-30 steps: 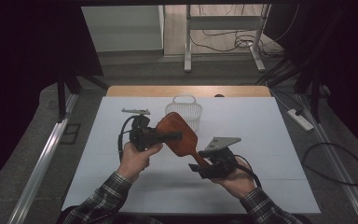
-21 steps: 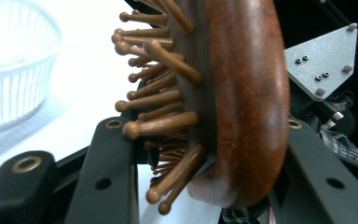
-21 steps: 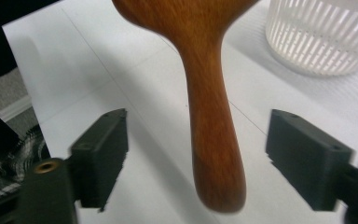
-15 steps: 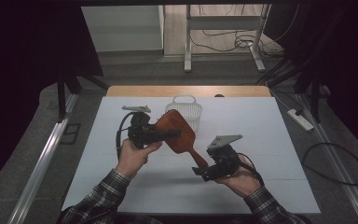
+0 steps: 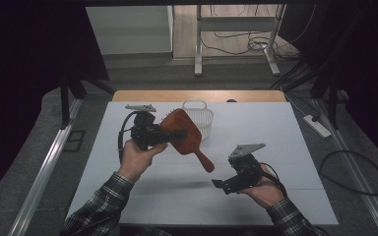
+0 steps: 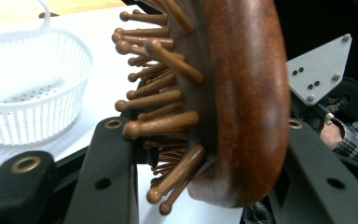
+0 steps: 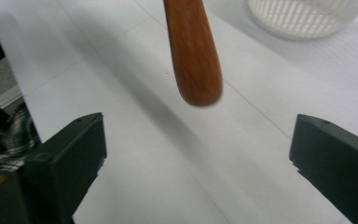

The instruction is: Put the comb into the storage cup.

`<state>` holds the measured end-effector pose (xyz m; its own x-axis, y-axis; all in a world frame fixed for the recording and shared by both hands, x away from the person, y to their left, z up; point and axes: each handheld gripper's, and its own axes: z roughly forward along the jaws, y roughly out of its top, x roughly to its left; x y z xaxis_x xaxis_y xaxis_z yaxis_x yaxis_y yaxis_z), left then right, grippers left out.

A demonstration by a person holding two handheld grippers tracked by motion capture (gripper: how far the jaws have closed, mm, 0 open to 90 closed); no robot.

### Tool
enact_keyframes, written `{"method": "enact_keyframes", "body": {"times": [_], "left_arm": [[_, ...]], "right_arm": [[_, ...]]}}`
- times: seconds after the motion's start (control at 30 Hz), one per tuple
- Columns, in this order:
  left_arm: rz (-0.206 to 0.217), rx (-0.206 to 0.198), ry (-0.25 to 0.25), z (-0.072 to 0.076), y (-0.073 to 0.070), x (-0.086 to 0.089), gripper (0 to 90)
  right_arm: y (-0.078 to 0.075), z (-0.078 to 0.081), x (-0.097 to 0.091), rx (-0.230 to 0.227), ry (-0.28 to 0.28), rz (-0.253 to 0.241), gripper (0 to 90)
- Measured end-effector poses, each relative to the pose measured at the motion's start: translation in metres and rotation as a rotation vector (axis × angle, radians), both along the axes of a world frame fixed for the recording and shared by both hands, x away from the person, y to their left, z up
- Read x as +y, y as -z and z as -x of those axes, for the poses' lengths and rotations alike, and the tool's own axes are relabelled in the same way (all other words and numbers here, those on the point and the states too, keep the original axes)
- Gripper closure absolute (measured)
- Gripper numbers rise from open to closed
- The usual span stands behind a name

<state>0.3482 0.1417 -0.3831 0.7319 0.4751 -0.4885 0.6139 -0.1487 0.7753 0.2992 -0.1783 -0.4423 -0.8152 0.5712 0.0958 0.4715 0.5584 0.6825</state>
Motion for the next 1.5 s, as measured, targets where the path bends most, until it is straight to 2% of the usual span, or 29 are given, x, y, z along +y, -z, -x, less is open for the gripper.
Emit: {"method": "enact_keyframes", "body": {"times": [0.27,0.4,0.53,0.6,0.77,0.87,1.07,1.2,1.5], "left_arm": [[-0.018,-0.010,-0.024,-0.008,-0.010,0.005,59.1],[-0.021,-0.014,-0.039,-0.012,-0.014,0.007,59.1],[-0.021,-0.016,-0.054,-0.017,-0.017,0.010,59.1],[-0.022,-0.016,-0.061,-0.019,-0.019,0.012,59.1],[-0.027,-0.018,-0.078,-0.026,-0.024,0.015,59.1],[-0.026,-0.020,-0.091,-0.031,-0.027,0.017,59.1],[-0.028,-0.019,-0.116,-0.039,-0.031,0.021,59.2],[-0.018,-0.017,-0.130,-0.044,-0.034,0.024,59.2],[-0.014,-0.026,-0.179,-0.053,-0.043,0.030,59.1]], "right_arm": [[0.006,0.002,-0.015,0.008,0.011,0.007,0.0],[0.009,0.002,-0.022,0.052,0.031,0.001,0.0],[0.010,0.005,-0.029,0.039,0.031,-0.007,0.0],[0.012,0.006,-0.032,0.049,0.036,-0.011,0.0],[0.012,0.010,-0.036,0.041,0.033,0.021,0.0],[0.011,0.014,-0.038,0.032,0.036,0.022,0.0],[0.011,0.019,-0.049,0.019,0.063,0.017,0.0],[0.012,0.022,-0.056,0.003,0.081,0.033,0.0],[0.010,0.030,-0.070,0.000,0.118,0.020,0.0]]}}
